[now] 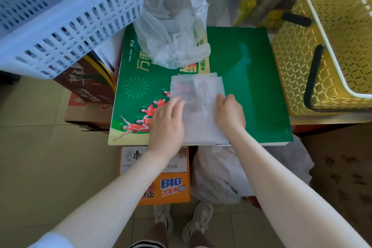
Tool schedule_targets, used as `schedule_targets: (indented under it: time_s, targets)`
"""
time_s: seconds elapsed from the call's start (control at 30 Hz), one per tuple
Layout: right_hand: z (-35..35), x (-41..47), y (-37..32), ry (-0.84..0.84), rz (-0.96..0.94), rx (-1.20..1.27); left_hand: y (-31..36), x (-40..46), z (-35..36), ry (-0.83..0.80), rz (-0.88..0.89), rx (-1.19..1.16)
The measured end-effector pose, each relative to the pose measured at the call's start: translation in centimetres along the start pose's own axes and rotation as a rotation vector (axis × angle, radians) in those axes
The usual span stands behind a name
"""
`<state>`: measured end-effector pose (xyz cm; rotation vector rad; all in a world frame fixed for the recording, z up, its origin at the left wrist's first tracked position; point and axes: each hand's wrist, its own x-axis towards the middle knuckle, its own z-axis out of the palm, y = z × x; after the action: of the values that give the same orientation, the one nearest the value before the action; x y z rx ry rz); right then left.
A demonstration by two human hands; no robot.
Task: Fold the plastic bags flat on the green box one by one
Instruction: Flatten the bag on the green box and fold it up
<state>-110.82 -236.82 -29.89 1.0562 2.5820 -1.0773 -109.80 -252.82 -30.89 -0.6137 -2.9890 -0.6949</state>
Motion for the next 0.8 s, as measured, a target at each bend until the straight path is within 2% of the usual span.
schedule_targets:
  time_s: [0.07, 0.17, 0.4, 0.5, 0.57, 0.67, 0.8]
  targets:
    - [0.0, -0.1, -0.1, -0.001, 0.000, 0.005, 0.7, -0.5, 0.5, -0.064, 0.099, 0.042]
    - [-0.5, -0.3, -0.6, -0.049, 0.002, 0.022, 0.4, -0.6, 1.6, -0.217, 0.111, 0.137]
    - [-1.0, 0.7, -1.3, -0.240, 0.065, 0.350, -1.1, 0.0, 2.1, -0.267, 0.128, 0.245]
    - [-0.6, 1.2, -1.9, -0.291, 0.004, 0.430, -1.5, 0.1, 2.0, -0.250, 0.156, 0.273]
    - [-0.4, 1.4, -2.0, -0.256, -0.041, 0.434, -1.5, 0.2, 2.0, -0.241, 0.164, 0.270]
    - [-0.4, 1.7, -1.8, -0.111, -0.060, 0.397, -1.6, 0.4, 2.0, -0.237, 0.151, 0.278]
    - [-0.3, 2.3, -1.3, -0.023, -0.118, 0.184, -1.5, 0.6, 1.9, -0.220, 0.147, 0.247]
